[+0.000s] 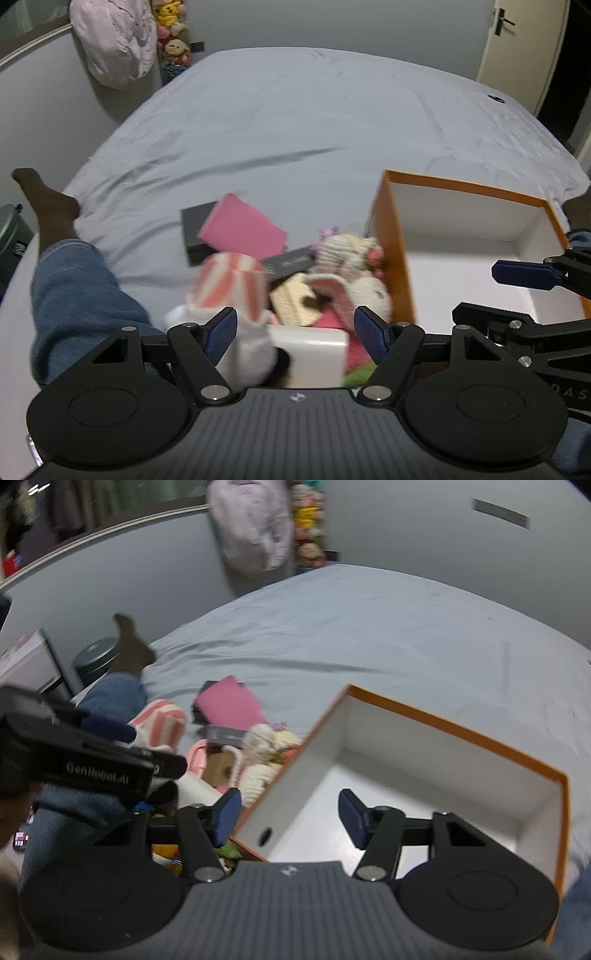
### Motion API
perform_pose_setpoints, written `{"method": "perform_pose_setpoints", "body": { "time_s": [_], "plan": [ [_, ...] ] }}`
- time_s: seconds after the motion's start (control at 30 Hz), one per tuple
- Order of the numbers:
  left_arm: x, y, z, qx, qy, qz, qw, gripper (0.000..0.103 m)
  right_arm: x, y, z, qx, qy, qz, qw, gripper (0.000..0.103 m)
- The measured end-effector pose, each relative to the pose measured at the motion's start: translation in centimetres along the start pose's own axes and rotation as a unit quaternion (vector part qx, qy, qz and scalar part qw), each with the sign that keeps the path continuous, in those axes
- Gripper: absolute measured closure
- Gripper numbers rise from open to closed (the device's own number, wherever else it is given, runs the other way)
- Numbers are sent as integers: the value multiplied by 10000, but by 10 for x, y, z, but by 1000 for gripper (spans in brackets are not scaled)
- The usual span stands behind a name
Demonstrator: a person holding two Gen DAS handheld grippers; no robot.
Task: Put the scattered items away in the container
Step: 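Grasp the striped plush with the left tool while the right tool grasps the crocheted doll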
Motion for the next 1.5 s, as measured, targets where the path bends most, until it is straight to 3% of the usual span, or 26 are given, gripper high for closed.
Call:
{"method": "perform_pose_setpoints", "body": {
  "time_s": [0.3,0.67,1.0,1.23,1.5],
  "plan": [
    [-13,37,-4,144,205,-349,9991,16,-38,29,-18,641,375,-428,9963,48],
    [-51,50,3,511,649,-531,9952,14,-88,43,-30,1300,872,-303,9872,46],
    [-62,61,0,985,612,-592,9915,16,-120,42,-48,1598,1066,-88,9813,44],
    [-63,63,1,1119,489,-685,9902,19,-136,46,-42,1870,1018,163,9769,42],
    [-58,65,3,1283,366,-758,9882,23,-131,47,-35,2023,680,411,9761,68]
  ]
}}
Point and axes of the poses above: each gripper's, at about its wrist camera, not at the fingertips, and x roughly against the way its jaws point, y to its left, z to its underside, the point moved 7 cm from there along -x, roughly the way its jaws point, and after that the axes turned 7 degrees about y, right-handed, at the moved point
